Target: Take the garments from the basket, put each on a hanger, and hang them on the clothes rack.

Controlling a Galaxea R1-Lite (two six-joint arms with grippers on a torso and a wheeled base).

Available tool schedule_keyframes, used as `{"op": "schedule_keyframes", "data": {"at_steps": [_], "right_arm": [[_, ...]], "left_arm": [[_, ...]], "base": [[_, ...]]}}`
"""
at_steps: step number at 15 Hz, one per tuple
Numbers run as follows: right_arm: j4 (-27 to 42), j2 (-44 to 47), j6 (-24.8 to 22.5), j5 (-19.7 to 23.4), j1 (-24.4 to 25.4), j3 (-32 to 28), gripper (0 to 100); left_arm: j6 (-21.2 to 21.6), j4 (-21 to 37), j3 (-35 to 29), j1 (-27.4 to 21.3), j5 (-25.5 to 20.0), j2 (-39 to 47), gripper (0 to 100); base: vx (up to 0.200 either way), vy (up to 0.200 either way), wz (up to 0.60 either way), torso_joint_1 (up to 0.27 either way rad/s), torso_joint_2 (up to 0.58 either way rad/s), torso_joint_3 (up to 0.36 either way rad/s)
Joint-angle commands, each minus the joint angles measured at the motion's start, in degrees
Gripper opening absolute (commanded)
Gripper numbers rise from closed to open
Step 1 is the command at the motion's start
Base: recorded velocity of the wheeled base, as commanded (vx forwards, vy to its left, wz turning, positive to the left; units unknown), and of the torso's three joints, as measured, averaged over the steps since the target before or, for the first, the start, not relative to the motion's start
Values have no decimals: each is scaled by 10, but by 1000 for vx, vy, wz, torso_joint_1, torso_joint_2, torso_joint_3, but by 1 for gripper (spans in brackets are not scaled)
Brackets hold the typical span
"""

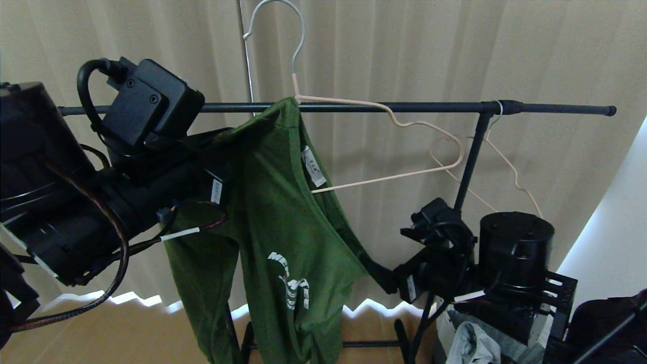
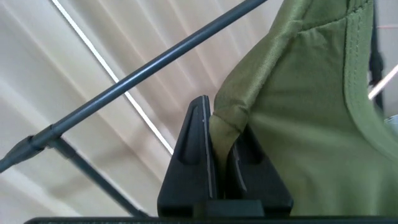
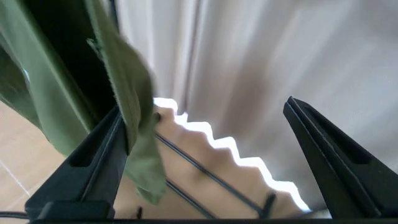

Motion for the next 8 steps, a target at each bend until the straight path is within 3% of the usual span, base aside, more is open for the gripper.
{"op": "schedule_keyframes", "data": {"at_steps": [1,5,8], "right_arm": [[9,-55,-3,-1,-40,32,100],[23,-87,-4,-3,-104,39,100],[23,-101,-4,-2,-122,34,100]], "left_arm": [[1,0,10,14,1,-3,0],[6,0,52,27,0,-17,0],[54,0,94,55,-2,-35,0]], "base": [[0,0,0,0,0,0],[0,0,0,0,0,0],[0,0,0,0,0,0]]}}
